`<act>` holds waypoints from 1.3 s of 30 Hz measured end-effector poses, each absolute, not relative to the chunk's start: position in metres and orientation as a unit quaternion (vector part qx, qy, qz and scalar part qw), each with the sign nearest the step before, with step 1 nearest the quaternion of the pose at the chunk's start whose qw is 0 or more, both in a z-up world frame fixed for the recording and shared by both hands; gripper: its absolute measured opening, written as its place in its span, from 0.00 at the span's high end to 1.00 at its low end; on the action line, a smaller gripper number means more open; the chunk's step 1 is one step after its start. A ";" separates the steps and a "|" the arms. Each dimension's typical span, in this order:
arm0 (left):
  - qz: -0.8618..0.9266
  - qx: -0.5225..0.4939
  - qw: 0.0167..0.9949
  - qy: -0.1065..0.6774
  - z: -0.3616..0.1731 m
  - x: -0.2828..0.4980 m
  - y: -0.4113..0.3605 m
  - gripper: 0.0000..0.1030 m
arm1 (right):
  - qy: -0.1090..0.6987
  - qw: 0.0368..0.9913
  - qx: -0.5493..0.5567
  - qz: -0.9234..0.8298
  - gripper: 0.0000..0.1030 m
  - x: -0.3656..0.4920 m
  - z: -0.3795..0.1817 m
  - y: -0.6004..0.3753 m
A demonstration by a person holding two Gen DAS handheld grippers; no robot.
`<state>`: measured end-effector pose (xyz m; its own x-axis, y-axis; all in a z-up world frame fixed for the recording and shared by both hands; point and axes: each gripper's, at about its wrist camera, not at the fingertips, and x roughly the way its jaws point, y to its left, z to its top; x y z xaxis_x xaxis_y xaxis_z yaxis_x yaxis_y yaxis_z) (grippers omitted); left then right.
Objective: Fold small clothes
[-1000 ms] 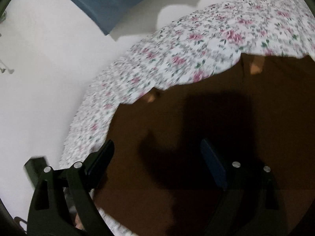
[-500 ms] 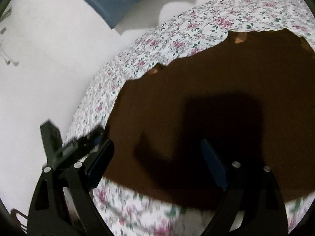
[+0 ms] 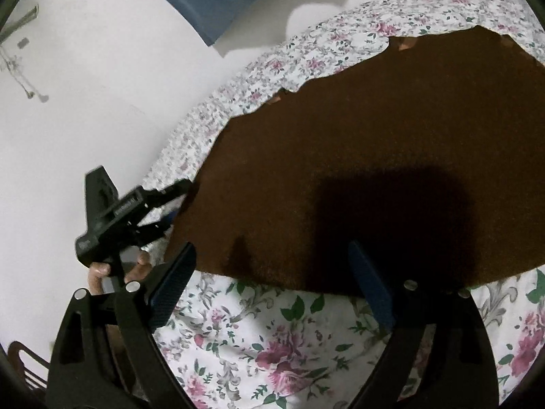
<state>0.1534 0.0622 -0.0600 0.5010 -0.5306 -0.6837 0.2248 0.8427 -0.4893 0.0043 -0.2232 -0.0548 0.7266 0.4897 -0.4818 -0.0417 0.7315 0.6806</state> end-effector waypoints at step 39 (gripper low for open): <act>-0.248 -0.180 0.806 0.507 -0.049 0.195 0.015 0.85 | 0.330 0.867 0.332 0.171 0.03 0.008 -0.053 -0.220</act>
